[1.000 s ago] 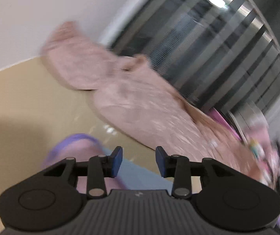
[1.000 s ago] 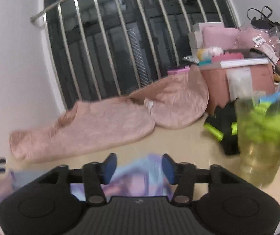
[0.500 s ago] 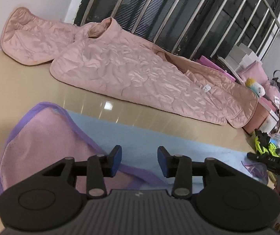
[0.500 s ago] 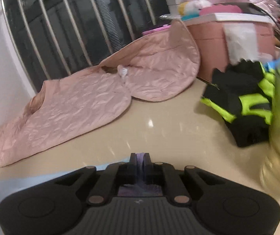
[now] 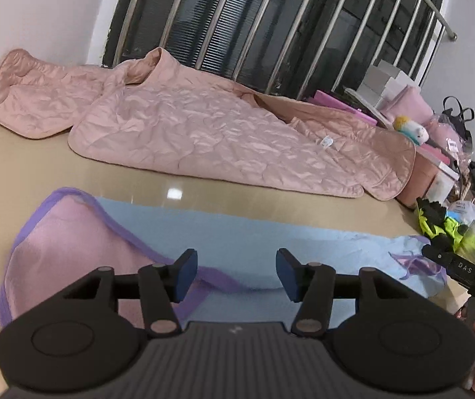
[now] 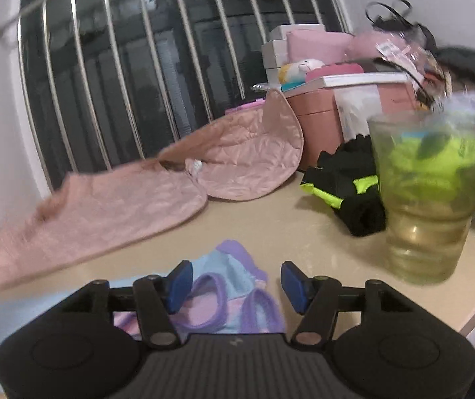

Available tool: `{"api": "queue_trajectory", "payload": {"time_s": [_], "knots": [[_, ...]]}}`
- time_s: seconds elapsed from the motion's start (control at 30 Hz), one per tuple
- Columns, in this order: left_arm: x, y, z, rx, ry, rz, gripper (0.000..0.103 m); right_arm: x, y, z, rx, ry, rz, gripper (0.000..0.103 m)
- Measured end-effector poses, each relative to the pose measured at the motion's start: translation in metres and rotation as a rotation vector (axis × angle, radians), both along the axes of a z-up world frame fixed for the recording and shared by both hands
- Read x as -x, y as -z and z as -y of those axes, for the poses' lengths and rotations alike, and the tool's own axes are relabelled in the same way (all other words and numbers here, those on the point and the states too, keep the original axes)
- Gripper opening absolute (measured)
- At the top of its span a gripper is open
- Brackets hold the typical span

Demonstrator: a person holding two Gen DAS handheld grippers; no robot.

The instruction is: Fold clothes

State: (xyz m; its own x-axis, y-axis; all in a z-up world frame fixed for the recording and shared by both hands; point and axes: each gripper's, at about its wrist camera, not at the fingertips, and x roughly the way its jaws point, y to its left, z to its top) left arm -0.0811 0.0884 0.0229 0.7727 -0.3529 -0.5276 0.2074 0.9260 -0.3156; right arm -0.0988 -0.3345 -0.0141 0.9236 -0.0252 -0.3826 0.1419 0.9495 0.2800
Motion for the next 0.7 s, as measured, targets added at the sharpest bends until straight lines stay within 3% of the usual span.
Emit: {"api": "queue_trajectory", "payload": {"time_s": [0.1,0.17,0.3,0.37,0.47,0.57,0.7], "knots": [[0.0,0.002,-0.002,0.007,-0.011,-0.01,0.053,0.0,0.009,-0.009,0.042,0.006,-0.006,0.055],[0.0,0.002,-0.003,0.0,-0.021,-0.012,0.053,0.004,0.016,-0.018,0.108,0.014,0.02,0.04],[0.002,0.001,-0.003,-0.011,-0.014,-0.008,0.053,0.011,0.029,-0.035,0.238,0.009,0.083,0.028],[0.004,0.0,-0.004,-0.013,-0.018,-0.005,0.053,0.009,0.026,-0.04,0.265,-0.008,0.086,0.013],[0.011,-0.006,-0.009,-0.017,-0.034,0.017,0.053,0.007,0.017,-0.047,0.285,-0.041,0.092,0.009],[0.018,-0.011,-0.018,-0.019,-0.056,0.035,0.053,0.014,-0.011,-0.062,0.323,-0.096,0.165,0.009],[0.027,-0.013,-0.032,-0.005,-0.107,0.042,0.054,0.015,-0.04,-0.1,0.309,-0.249,0.21,0.009]]}}
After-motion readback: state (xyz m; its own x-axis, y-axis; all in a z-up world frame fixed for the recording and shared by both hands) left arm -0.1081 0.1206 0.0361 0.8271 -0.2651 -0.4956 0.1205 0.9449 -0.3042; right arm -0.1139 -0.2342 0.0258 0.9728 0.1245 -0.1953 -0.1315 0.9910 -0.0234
